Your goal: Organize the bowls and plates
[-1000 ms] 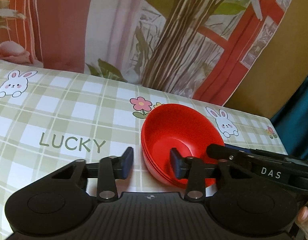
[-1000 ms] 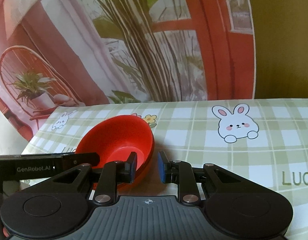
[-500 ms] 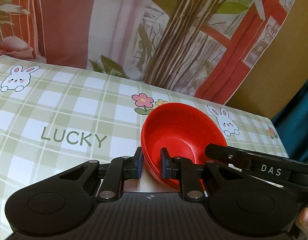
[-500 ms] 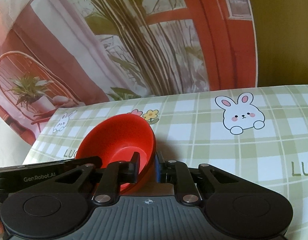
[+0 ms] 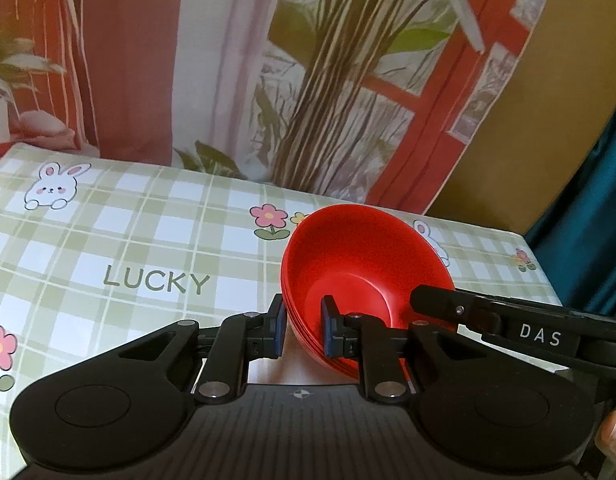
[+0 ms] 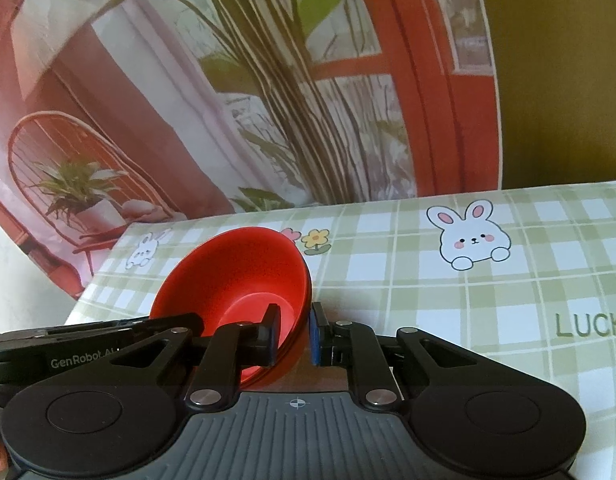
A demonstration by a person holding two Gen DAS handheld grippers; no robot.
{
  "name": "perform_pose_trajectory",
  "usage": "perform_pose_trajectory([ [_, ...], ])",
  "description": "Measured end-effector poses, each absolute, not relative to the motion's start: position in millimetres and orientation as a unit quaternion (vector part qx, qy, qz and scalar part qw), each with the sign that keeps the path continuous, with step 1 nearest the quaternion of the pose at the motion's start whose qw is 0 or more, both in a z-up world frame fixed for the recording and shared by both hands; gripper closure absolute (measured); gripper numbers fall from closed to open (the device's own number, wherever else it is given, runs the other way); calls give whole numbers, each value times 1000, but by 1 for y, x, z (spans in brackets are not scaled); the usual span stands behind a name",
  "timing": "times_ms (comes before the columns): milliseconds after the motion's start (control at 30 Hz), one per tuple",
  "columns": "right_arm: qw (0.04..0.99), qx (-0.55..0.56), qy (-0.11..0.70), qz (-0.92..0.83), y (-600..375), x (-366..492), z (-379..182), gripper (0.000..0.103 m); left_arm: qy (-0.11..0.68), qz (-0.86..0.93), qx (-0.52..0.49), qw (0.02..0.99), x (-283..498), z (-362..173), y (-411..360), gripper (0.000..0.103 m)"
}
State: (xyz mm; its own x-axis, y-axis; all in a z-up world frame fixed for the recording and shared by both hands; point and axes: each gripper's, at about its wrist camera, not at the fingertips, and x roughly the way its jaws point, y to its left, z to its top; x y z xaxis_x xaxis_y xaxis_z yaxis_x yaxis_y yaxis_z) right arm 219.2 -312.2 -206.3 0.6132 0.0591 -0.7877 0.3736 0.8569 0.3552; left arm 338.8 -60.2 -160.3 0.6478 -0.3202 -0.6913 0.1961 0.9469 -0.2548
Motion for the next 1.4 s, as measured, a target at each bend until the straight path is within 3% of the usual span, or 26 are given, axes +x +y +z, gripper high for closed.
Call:
perform_pose_trajectory([
  [533,875,253,400,-105,-279,178,-157,89,367,-149,-66,916,281,-132,-48,84],
  [1400,879,273,370,-130,-227,90,-128,89,354,-176,-55,917,195,-131,-42,84],
])
